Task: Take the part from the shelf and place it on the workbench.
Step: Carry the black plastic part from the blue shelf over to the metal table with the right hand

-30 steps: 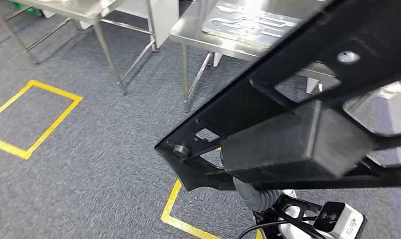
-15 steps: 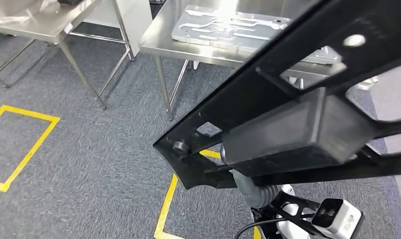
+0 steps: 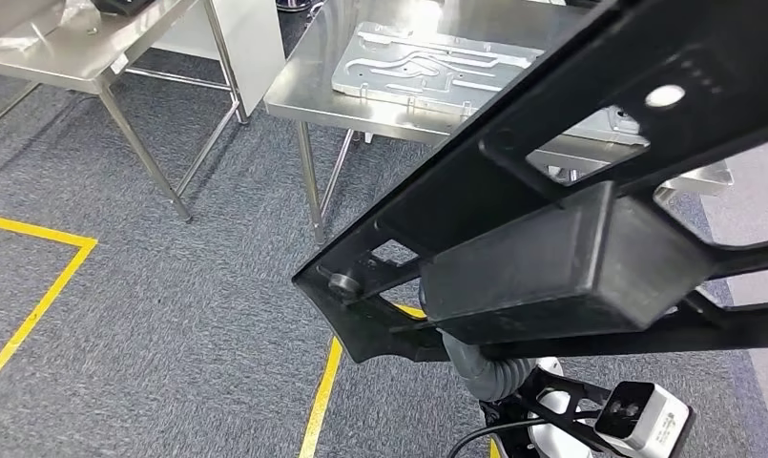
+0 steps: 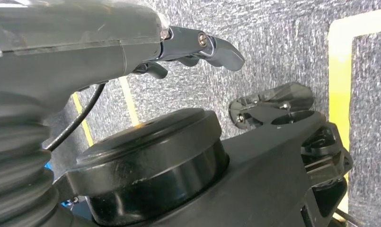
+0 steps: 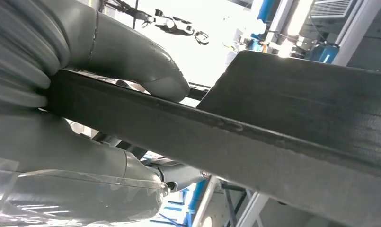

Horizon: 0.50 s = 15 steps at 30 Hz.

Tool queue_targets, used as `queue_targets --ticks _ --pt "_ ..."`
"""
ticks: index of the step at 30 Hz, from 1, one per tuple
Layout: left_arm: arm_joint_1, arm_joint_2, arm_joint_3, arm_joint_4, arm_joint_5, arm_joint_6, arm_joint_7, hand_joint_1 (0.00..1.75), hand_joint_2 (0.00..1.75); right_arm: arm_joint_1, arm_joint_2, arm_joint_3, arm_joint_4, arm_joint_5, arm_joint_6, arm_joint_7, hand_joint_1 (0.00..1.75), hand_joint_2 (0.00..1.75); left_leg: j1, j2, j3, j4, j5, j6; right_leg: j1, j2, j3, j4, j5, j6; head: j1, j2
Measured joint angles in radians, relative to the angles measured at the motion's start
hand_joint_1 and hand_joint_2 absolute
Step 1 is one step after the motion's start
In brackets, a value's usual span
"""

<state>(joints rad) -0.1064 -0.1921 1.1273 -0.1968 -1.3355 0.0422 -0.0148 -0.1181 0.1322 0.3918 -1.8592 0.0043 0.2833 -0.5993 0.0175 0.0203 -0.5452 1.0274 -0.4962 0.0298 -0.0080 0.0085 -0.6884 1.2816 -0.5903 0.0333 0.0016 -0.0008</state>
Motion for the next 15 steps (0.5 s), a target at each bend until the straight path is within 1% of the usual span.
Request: queue_targets --ticks 1,2,3,4,5,6,7,8,9,10,11,12,13,14,15 --pt "0.000 0.000 0.000 0.000 0.000 0.000 0.000 0.00 1.75 0.000 0.000 0.000 0.001 -0.001 0.002 0.000 1.75 1.75 -0.001 0.003 0.009 0.000 -0.008 0.000 0.000 -0.001 -0.028 0.018 0.000 -0.001 0.000 0.000" --pt "0.001 0.000 0.000 0.000 0.000 0.000 0.000 0.00 1.75 0.000 -0.001 0.000 0.003 -0.002 0.003 0.000 1.75 1.75 -0.001 0.006 0.020 0.000 -0.016 -0.001 0.001 -0.003 -0.037 0.002 0.020 -0.004 0.000 0.000" --pt "0.001 0.001 0.000 0.000 -0.001 0.000 0.000 0.00 1.75 0.000 -0.001 0.000 0.003 -0.002 0.004 0.000 1.75 1.75 -0.002 0.010 0.034 0.000 -0.026 -0.002 0.003 -0.007 -0.031 -0.046 0.061 -0.009 0.000 0.000" --pt "0.002 0.000 -0.001 0.000 -0.001 0.000 0.000 0.00 1.75 -0.001 -0.001 0.000 0.003 -0.002 0.004 0.000 1.75 1.75 -0.002 0.016 0.046 -0.002 -0.036 -0.004 0.007 -0.020 -0.016 -0.112 0.114 -0.018 0.000 0.000" --pt "0.003 0.000 -0.001 0.000 -0.002 0.000 0.000 0.00 1.75 -0.002 -0.001 0.000 0.004 -0.002 0.004 0.000 1.75 1.75 -0.004 0.021 0.058 -0.002 -0.046 -0.007 0.015 -0.038 -0.003 -0.168 0.151 -0.026 -0.001 0.000" --pt "0.004 0.000 -0.001 0.000 -0.003 0.000 -0.001 0.00 1.75 -0.003 -0.001 0.000 0.004 -0.002 0.004 0.000 1.75 1.75 -0.007 0.028 0.066 -0.003 -0.054 -0.012 0.022 -0.055 0.006 -0.209 0.177 -0.034 -0.001 0.000" --pt "0.006 0.001 -0.001 0.000 -0.004 0.000 -0.001 0.00 1.75 -0.004 -0.001 0.000 0.005 -0.002 0.004 0.001 1.75 1.75 -0.010 0.036 0.072 -0.005 -0.060 -0.017 0.028 -0.065 0.008 -0.228 0.189 -0.040 -0.002 0.000" --pt "0.007 0.001 -0.001 0.000 -0.004 0.000 -0.001 0.00 1.75 -0.005 -0.001 0.000 0.005 -0.002 0.004 0.001 1.75 1.75 -0.012 0.042 0.080 -0.005 -0.062 -0.024 0.030 -0.064 0.008 -0.231 0.184 -0.043 -0.002 0.000" --pt "0.007 0.001 -0.001 0.000 -0.004 0.000 -0.002 0.00 1.75 -0.006 -0.001 0.000 0.005 -0.003 0.004 0.002 1.75 1.75 -0.014 0.048 0.084 -0.004 -0.063 -0.030 0.028 -0.054 0.013 -0.236 0.189 -0.046 -0.002 0.000" --pt "0.007 0.002 -0.002 0.000 -0.004 0.000 -0.002 0.00 1.75 -0.006 0.000 0.000 0.005 -0.003 0.004 0.002 1.75 1.75 -0.013 0.044 0.087 0.005 -0.065 -0.034 0.024 -0.043 0.021 -0.242 0.191 -0.049 -0.002 0.000" --pt "0.006 0.002 -0.002 0.000 -0.004 0.000 -0.003 0.00 1.75 -0.007 0.000 0.000 0.005 -0.004 0.005 0.002 1.75 1.75 -0.011 0.032 0.082 0.024 -0.070 -0.039 0.020 -0.033 0.030 -0.249 0.189 -0.052 -0.002 0.000" --pt "0.006 0.002 -0.002 0.000 -0.003 0.000 -0.004 0.00 1.75 -0.009 0.001 0.001 0.005 -0.005 0.005 0.002 1.75 1.75 -0.009 0.018 0.065 0.059 -0.085 -0.040 0.017 -0.025 0.038 -0.254 0.188 -0.055 -0.003 0.000" --pt "0.006 0.003 -0.002 0.000 -0.001 0.000 -0.005 0.00 1.75 -0.011 0.001 0.002 0.005 -0.006 0.006 0.002 1.75 1.75 -0.007 0.002 0.036 0.111 -0.109 -0.042 0.015 -0.018 0.042 -0.257 0.186 -0.058 -0.004 0.000" --pt "0.005 0.003 -0.002 0.000 0.002 0.000 -0.006 0.00 1.75 -0.012 0.001 0.002 0.006 -0.007 0.006 0.002 1.75 1.75 -0.007 -0.007 -0.001 0.171 -0.137 -0.044 0.015 -0.011 0.044 -0.258 0.184 -0.062 -0.004 0.000" --pt "0.003 0.003 -0.002 0.000 0.004 0.000 -0.007 0.00 1.75 -0.012 0.001 0.003 0.006 -0.009 0.006 0.002 1.75 1.75 -0.007 -0.010 -0.039 0.227 -0.163 -0.047 0.014 -0.005 0.046 -0.257 0.182 -0.064 -0.005 0.000"
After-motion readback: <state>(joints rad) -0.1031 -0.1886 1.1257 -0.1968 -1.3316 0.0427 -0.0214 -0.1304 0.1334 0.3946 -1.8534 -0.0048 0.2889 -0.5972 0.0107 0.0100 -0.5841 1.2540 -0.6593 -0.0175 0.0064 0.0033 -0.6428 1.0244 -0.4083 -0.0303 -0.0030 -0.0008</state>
